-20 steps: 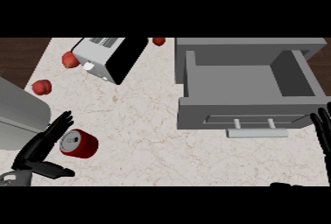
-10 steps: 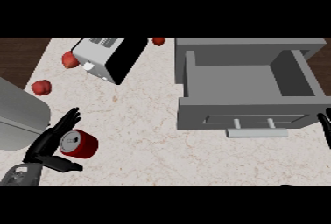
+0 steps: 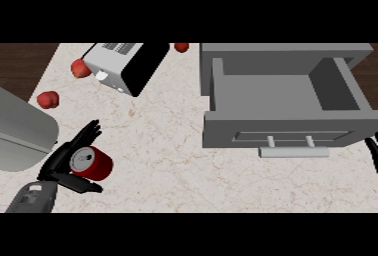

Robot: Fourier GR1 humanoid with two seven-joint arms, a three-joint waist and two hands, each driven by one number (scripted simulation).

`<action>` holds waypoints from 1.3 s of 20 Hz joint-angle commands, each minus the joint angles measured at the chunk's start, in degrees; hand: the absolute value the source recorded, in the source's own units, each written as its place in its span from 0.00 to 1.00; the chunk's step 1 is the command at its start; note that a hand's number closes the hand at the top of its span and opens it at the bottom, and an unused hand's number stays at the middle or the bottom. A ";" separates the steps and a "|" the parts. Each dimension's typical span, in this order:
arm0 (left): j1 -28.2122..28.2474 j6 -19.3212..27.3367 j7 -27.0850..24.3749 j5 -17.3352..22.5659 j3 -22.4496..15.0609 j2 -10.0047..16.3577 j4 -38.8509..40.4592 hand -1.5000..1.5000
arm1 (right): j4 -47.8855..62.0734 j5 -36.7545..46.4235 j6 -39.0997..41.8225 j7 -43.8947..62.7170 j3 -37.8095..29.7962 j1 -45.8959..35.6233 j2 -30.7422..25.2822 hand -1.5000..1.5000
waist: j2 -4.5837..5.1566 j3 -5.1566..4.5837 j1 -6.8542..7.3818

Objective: Pick up the can, place it into the drawer and close the drawer

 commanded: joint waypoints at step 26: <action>1.48 19.15 10.33 13.33 9.82 -12.83 -10.44 1.00 | -2.75 -2.69 -0.86 0.50 -1.05 2.69 0.88 0.00 | -0.20 0.09 0.71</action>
